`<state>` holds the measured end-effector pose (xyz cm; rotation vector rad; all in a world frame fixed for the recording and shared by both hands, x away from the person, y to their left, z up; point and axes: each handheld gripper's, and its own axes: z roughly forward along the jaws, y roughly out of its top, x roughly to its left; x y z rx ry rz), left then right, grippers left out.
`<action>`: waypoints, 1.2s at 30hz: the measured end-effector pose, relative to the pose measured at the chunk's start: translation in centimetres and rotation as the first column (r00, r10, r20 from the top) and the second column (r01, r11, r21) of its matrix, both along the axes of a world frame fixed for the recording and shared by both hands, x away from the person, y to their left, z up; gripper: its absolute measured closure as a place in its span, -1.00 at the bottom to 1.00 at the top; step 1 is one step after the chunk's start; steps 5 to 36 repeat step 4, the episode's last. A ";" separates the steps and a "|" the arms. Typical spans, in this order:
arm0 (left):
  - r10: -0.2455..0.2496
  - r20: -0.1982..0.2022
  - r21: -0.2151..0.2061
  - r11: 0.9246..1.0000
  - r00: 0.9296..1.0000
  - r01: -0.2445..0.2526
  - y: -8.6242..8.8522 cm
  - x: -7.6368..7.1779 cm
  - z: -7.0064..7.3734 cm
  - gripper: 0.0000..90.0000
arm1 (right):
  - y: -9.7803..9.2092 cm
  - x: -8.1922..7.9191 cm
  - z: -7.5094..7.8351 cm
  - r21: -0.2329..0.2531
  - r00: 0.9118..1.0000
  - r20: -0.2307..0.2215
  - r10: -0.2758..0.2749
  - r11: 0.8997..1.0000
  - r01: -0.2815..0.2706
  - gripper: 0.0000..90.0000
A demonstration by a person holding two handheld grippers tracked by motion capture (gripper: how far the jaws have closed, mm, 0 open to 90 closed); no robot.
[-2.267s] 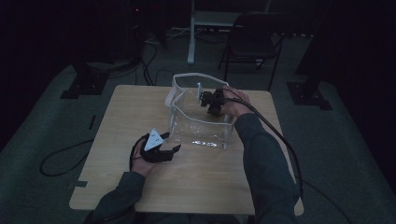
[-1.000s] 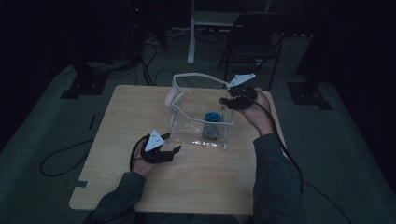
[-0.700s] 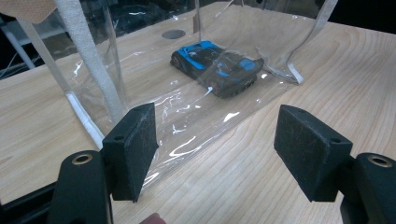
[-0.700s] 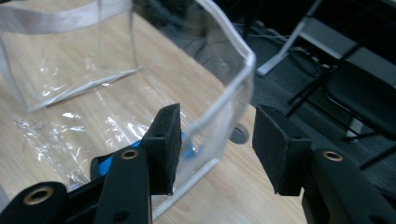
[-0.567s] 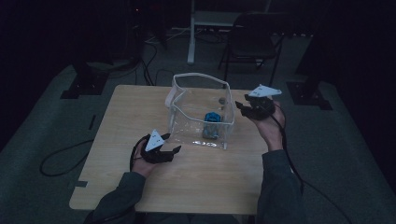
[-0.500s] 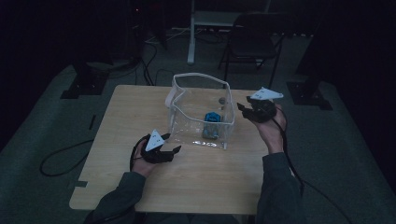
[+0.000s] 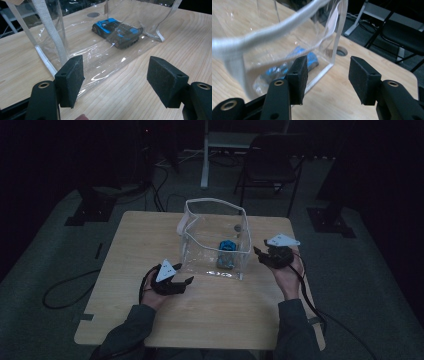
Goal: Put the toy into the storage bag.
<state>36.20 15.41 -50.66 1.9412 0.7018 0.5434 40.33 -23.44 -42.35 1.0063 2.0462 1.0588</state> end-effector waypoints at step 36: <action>0.002 -0.003 0.000 1.000 1.000 -0.002 0.0 0.1 0.0 -0.33 | -0.3 -0.6 -1.1 0.003 1.000 -0.001 -0.001 1.000 0.001 0.06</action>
